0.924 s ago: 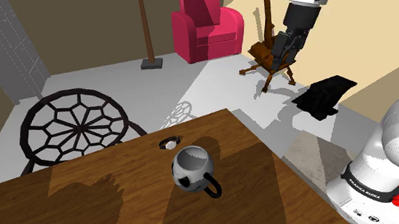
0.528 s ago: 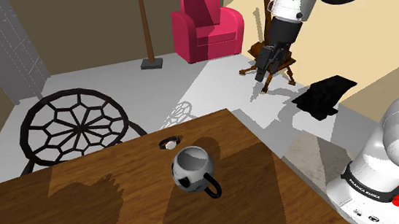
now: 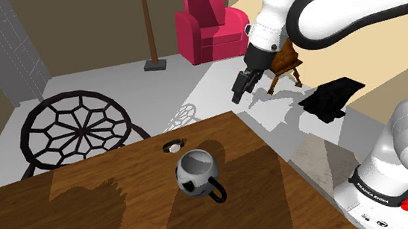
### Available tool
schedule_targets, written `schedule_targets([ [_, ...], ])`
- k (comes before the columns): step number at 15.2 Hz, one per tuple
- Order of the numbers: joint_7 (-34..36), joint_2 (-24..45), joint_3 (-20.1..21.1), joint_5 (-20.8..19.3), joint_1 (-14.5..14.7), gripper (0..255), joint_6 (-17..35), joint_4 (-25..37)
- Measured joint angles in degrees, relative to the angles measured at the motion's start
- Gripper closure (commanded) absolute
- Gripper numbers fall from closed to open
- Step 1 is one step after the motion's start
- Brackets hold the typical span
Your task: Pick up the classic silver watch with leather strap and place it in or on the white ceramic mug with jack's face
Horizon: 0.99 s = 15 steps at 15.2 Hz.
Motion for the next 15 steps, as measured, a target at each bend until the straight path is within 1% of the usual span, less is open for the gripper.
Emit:
schedule_targets([
  [5,0.2,8.5,4.03,0.24,1.75,0,11.59,0.97],
  [9,0.66,15.89,7.0,-1.41,2.25,0,20.27,2.81],
  [12,2.18,21.36,9.44,-4.16,2.28,0,26.27,4.51],
  [15,5.86,27.57,11.96,-9.78,1.87,0,31.43,7.49],
])
